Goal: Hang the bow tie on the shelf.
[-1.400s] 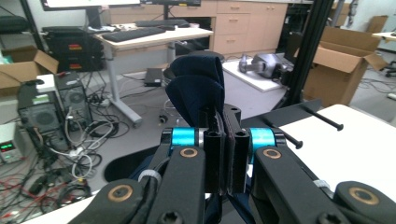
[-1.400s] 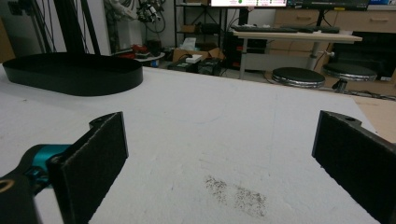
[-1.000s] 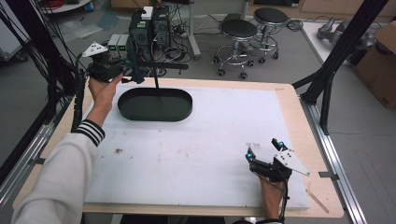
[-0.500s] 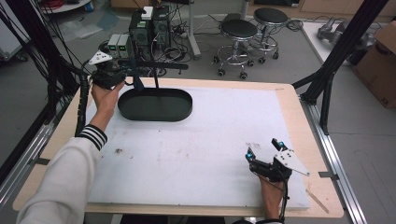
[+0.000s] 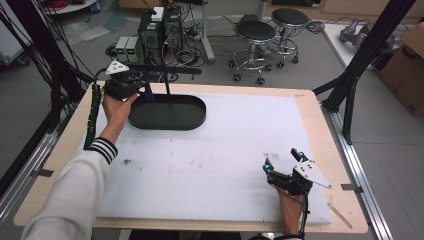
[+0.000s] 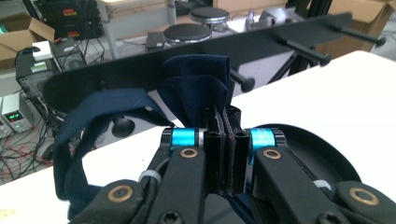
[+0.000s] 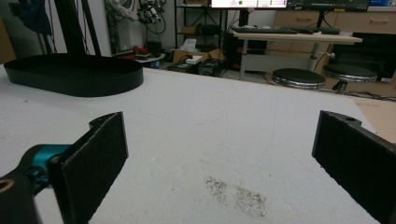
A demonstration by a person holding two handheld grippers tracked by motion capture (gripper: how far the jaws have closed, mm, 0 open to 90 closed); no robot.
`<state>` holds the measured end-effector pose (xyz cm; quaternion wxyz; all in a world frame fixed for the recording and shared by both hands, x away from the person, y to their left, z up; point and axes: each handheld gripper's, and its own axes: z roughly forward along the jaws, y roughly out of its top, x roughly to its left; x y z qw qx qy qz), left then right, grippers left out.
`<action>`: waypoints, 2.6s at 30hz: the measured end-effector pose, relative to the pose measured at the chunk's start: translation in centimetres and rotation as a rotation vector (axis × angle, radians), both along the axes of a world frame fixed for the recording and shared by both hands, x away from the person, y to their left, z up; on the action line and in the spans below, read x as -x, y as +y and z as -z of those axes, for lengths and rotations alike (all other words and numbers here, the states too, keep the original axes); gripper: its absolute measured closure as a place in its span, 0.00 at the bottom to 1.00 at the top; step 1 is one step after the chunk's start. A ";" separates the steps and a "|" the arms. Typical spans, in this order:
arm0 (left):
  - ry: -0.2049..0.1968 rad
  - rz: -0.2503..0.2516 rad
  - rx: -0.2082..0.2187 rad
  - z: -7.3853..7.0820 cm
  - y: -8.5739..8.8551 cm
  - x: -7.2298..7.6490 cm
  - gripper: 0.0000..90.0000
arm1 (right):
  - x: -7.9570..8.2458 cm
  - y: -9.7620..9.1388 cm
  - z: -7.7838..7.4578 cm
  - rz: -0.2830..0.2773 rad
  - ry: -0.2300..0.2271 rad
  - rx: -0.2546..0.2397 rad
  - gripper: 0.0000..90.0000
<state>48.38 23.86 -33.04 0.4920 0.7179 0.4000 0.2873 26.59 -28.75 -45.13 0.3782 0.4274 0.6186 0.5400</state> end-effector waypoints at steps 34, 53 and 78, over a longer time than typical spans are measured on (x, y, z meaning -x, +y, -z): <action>0.000 -0.030 0.016 2.2 1.4 1.2 0.34 | 0.1 -0.4 0.1 -0.010 -0.018 -0.028 0.03; -0.126 0.117 0.159 4.4 3.3 9.4 0.17 | 0.2 -0.3 0.1 0.003 -0.022 -0.033 0.03; -0.261 0.165 0.229 12.3 6.4 19.1 0.17 | 0.2 -0.4 0.1 0.004 -0.027 -0.034 0.03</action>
